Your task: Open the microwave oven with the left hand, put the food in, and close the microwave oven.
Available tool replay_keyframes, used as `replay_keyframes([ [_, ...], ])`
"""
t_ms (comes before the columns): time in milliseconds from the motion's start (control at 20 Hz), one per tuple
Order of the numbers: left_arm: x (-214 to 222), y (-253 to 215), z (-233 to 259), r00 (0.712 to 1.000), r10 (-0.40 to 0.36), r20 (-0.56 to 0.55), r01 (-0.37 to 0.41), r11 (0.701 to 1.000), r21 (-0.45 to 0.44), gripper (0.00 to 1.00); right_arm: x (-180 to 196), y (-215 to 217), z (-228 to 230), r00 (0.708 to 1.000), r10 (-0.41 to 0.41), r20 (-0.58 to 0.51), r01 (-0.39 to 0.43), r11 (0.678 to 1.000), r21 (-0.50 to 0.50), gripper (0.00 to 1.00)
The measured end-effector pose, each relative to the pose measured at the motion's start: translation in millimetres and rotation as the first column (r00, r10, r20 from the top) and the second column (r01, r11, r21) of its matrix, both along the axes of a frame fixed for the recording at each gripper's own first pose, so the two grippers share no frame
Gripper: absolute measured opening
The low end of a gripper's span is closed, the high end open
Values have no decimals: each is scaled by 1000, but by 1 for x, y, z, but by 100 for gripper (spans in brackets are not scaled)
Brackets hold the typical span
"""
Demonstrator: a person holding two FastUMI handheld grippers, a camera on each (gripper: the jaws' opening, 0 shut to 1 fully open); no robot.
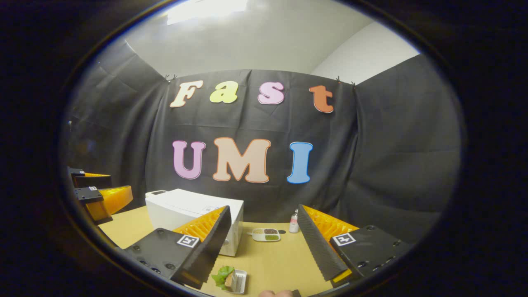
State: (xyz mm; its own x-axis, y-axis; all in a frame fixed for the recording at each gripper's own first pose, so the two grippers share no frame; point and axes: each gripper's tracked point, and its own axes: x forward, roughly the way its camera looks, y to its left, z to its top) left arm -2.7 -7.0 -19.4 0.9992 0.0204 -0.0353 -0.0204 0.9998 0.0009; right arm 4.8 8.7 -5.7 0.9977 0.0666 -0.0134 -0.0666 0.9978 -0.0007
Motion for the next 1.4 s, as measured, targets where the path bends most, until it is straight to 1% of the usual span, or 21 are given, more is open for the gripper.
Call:
replay_keyframes([
  [50, 0, 0, 1, 1000, 1, 1, -1, 1000, 2, 96, 1, 1, -2, 1000, 3, 0, -3, 1000, 2, 96],
  [100, 0, 1, 0, 1000, 1, 1, -1, 1000, 2, 96, 1, 2, -2, 1000, 5, -1, -5, 1000, 2, 96],
  [150, 0, 1, 0, 1000, 1, 0, -1, 1000, 3, 94, 3, 3, -2, 1000, 6, 1, -6, 1000, 3, 96],
  [200, 2, 1, -2, 1000, 2, -4, -2, 1000, 5, 94, 3, 4, 0, 1000, 7, 1, -7, 1000, 5, 96],
  [250, 3, 2, -2, 1000, 1, -6, -1, 1000, 6, 96, 4, 4, -1, 1000, 8, 0, -8, 1000, 7, 96],
  [300, 3, 2, -4, 1000, 2, -9, -2, 1000, 7, 94, 5, 5, -3, 1000, 7, -3, -7, 1000, 6, 96],
  [550, 13, 4, -11, 1000, 1, -18, -1, 1000, 15, 94, 8, 6, -2, 1000, 10, -4, -10, 1000, -2, 96],
  [600, 15, 4, -14, 1000, -1, -22, 1, 1000, 12, 96, 8, 6, -3, 1000, 7, -5, -7, 1000, -4, 96],
  [650, 19, 3, -18, 1000, -11, -29, 11, 1000, 5, 94, 8, 4, -3, 1000, 3, -4, -3, 1000, -12, 96],
  [700, 22, 0, -23, 999, -26, -33, 26, 1000, 5, 99, 8, 2, -4, 1000, -2, -3, 2, 1000, -21, 96],
  [750, 27, 1, -27, 999, -30, -36, 30, 999, 14, 94, 7, 0, -4, 1000, -6, -4, 6, 1000, -27, 96],
  [800, 32, 4, -34, 999, -31, -39, 32, 999, 19, 94, 8, -2, -5, 1000, -12, -8, 12, 999, -30, 96],
  [1050, 64, -3, -80, 995, -67, -77, 66, 998, -19, 97, -5, -3, -7, 999, -14, -31, 14, 1000, -7, 96],
  [1100, 71, -4, -88, 994, -75, -80, 75, 997, -8, 99, -8, -4, -7, 999, -16, -30, 15, 1000, -11, 96],
  [1150, 80, -4, -96, 994, -84, -76, 85, 996, 9, 97, -11, -5, -5, 999, -20, -28, 20, 1000, -17, 96],
  [1250, 99, -8, -114, 992, -96, -78, 99, 994, 37, 97, -18, -12, -4, 999, -38, -33, 38, 999, -24, 96],
  [1350, 117, -19, -131, 990, -119, -73, 122, 992, 37, 97, -24, -21, -3, 997, -70, -38, 69, 998, -14, 96],
  [1400, 124, -24, -142, 989, -130, -77, 133, 991, 34, 97, -28, -25, -3, 996, -84, -42, 84, 996, -14, 100],
])
